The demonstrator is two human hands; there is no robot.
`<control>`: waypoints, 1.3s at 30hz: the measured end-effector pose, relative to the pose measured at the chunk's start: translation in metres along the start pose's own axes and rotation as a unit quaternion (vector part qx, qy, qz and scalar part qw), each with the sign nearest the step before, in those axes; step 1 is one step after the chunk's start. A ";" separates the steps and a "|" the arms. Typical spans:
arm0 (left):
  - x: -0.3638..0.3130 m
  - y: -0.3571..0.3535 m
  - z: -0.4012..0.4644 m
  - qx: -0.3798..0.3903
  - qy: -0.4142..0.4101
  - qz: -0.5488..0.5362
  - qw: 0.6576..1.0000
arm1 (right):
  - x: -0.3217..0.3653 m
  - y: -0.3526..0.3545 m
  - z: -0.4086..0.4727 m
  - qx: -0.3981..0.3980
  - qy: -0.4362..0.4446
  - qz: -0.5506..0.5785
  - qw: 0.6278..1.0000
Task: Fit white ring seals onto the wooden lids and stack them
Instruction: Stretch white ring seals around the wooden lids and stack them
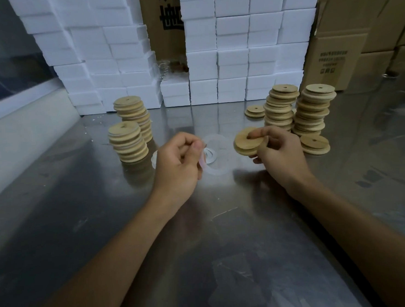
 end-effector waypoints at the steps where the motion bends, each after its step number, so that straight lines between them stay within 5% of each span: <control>1: 0.003 -0.002 -0.001 0.002 0.011 -0.016 1.000 | 0.004 -0.003 -0.002 0.017 0.002 0.016 1.000; 6: 0.015 -0.004 -0.003 0.017 0.013 -0.001 1.000 | 0.022 -0.032 -0.020 0.121 0.038 0.034 0.991; 16: 0.020 -0.006 -0.005 0.021 -0.050 0.130 0.990 | 0.041 -0.038 -0.028 0.052 0.154 -0.037 0.986; 21: 0.031 -0.010 -0.006 0.041 0.032 0.041 0.998 | 0.042 -0.039 -0.029 0.056 0.174 -0.065 0.981; 39: 0.041 0.005 -0.003 -0.023 0.055 -0.015 0.998 | 0.031 -0.040 -0.024 0.042 0.148 -0.078 0.985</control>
Point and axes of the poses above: each hand's wrist, its own z-axis towards the middle knuckle, its own y-axis out of the back of the hand, x = y × z, the point moved 8 cm from there along z, towards the middle knuckle, and after that the axes turned 13 degrees about -z, right-handed, at the moved point
